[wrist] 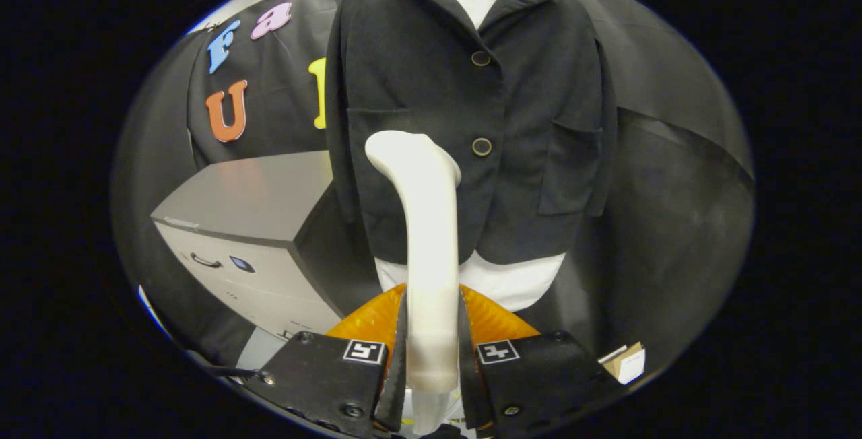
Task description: Iron the clothes twice with a garment steamer, once on the left side and once on the right side.
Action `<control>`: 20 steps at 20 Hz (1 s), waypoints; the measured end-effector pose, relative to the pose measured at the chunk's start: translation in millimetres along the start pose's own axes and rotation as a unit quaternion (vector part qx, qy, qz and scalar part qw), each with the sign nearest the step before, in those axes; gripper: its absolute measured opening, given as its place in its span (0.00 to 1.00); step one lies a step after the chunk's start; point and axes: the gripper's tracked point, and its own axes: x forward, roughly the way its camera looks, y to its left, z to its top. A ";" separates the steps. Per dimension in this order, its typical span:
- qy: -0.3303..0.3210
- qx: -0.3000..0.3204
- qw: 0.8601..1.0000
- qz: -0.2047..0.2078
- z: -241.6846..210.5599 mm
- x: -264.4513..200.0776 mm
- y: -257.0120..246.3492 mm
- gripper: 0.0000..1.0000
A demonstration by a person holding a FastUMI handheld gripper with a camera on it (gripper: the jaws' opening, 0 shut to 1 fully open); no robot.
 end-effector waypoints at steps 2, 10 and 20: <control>0.008 -0.001 1.000 0.000 -8.5 1.7 -0.2 0.37; 0.031 0.002 1.000 0.001 -30.1 3.2 -3.4 0.36; -0.043 0.069 0.997 -0.007 25.0 -74.2 -67.9 0.36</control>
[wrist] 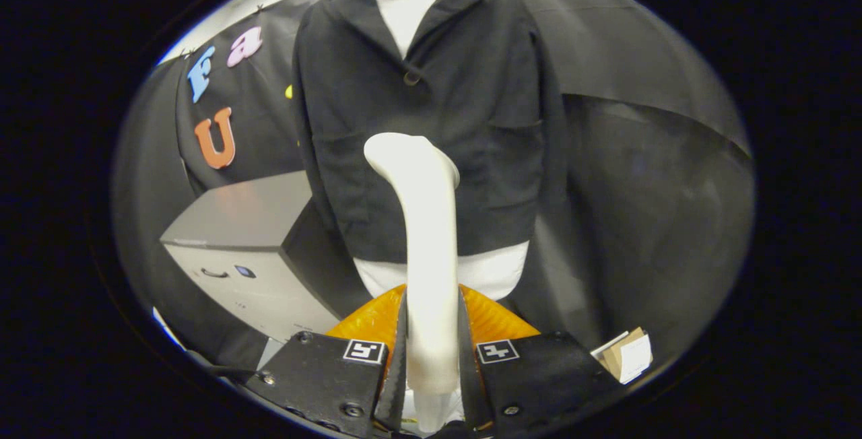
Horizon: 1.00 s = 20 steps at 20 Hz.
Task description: Iron the clothes twice with a garment steamer, once on the left side and once on the right side.
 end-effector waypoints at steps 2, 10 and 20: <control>-0.025 0.019 0.999 -0.002 22.1 -12.0 -22.9 0.36; -0.141 0.068 0.988 -0.016 151.5 -41.5 -63.5 0.37; -0.210 0.077 0.974 -0.033 254.0 -33.2 -62.8 0.37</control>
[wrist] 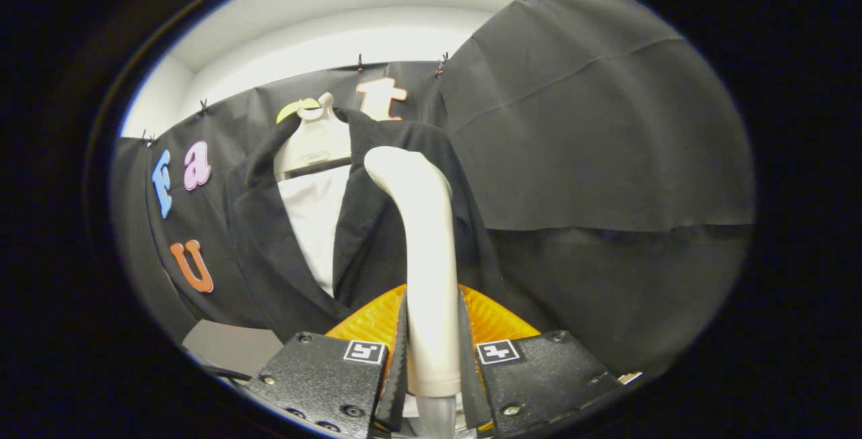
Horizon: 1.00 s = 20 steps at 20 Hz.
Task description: Iron the clothes twice with a garment steamer, once on the left side and once on the right side.
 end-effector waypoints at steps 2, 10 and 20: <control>0.006 -0.008 1.000 -0.005 -5.9 8.9 3.9 0.36; 0.012 -0.033 0.999 -0.012 -25.6 10.9 9.1 0.36; 0.046 -0.056 0.997 -0.012 -67.3 2.6 13.2 0.36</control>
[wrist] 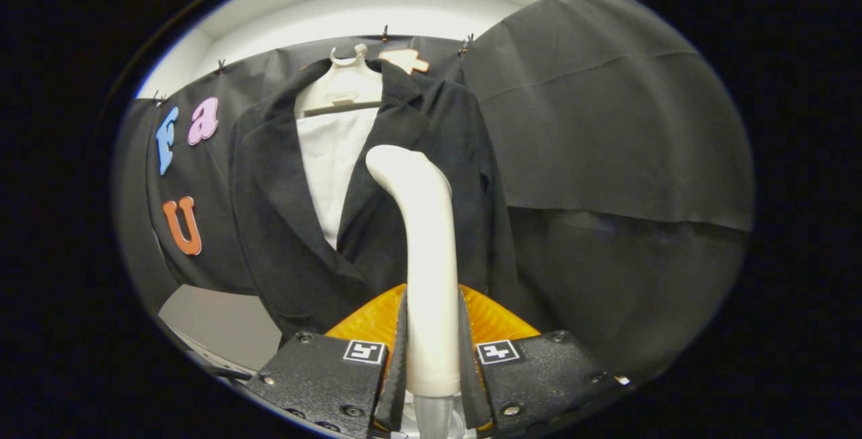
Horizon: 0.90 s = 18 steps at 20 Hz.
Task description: Iron the clothes twice with a garment steamer, once on the left side and once on the right side.
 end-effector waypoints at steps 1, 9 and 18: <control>0.003 -0.003 1.000 0.000 -4.7 -1.3 0.3 0.36; 0.039 -0.022 0.999 0.000 -49.8 -4.9 7.6 0.37; 0.074 -0.032 0.997 0.002 -91.4 -2.3 10.7 0.36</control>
